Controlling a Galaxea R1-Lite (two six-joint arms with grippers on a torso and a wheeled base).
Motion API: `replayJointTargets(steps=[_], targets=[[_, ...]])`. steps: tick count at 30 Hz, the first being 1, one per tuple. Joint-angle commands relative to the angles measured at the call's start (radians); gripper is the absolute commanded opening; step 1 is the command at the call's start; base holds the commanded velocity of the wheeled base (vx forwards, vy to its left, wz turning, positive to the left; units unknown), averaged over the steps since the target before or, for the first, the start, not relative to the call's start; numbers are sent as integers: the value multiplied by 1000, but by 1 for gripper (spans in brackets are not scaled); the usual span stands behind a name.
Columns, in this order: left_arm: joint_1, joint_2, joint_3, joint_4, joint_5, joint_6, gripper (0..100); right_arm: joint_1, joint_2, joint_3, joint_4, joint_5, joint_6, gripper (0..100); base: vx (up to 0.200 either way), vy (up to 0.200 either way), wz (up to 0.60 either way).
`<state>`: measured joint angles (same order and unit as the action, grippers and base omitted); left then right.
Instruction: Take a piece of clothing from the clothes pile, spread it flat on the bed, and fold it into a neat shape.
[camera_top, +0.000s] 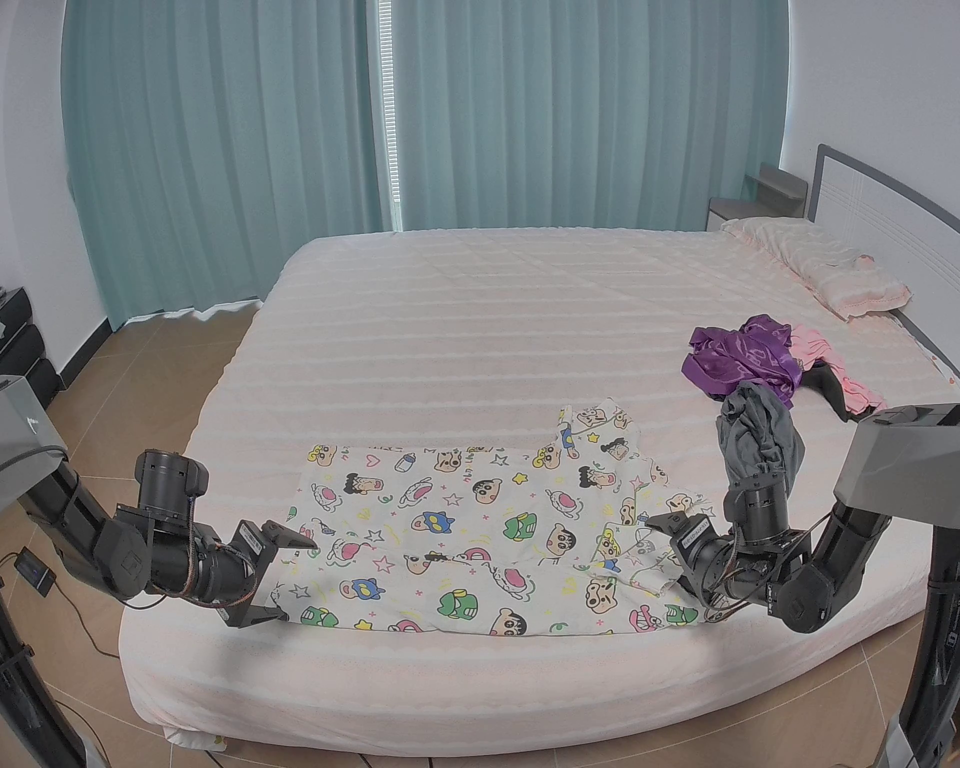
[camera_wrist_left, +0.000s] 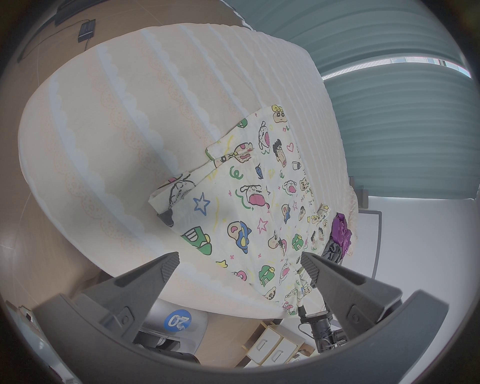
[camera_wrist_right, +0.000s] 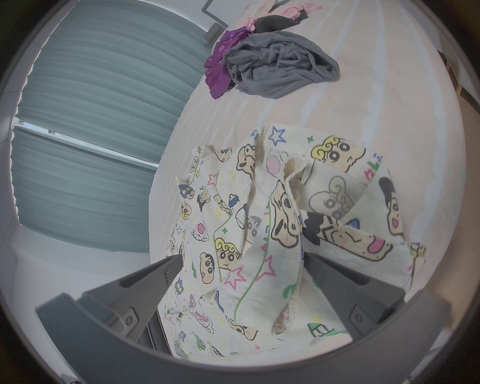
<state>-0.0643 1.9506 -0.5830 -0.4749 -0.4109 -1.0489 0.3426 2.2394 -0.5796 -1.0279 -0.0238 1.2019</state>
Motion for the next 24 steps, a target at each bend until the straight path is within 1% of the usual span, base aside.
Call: replayJointTargets(steps=[1, 6, 7, 10, 13, 21, 24], targets=[[0, 2, 0, -1, 0, 0, 100, 15, 19, -8, -3, -2, 2, 100, 0, 0, 0], [0, 2, 0, -1, 0, 0, 100, 27, 20, -11, -1, -16, 11, 100, 0, 0, 0], [0, 2, 0, -1, 1, 0, 100, 27, 19, -9, 2, -18, 11, 0, 0, 0, 0], [0, 2, 0, -1, 0, 0, 100, 29, 16, 1, 0, -31, 13, 0, 0, 0, 0], [0, 2, 0, -1, 0, 0, 100, 29, 14, 4, 2, -74, 11, 0, 0, 0, 0], [0, 2, 0, -1, 0, 0, 100, 44, -23, 38, -1, -88, 11, 0, 0, 0, 0], [0, 2, 0, -1, 1, 0, 100, 67, -57, 53, 0, -123, 8, 0, 0, 0, 0]])
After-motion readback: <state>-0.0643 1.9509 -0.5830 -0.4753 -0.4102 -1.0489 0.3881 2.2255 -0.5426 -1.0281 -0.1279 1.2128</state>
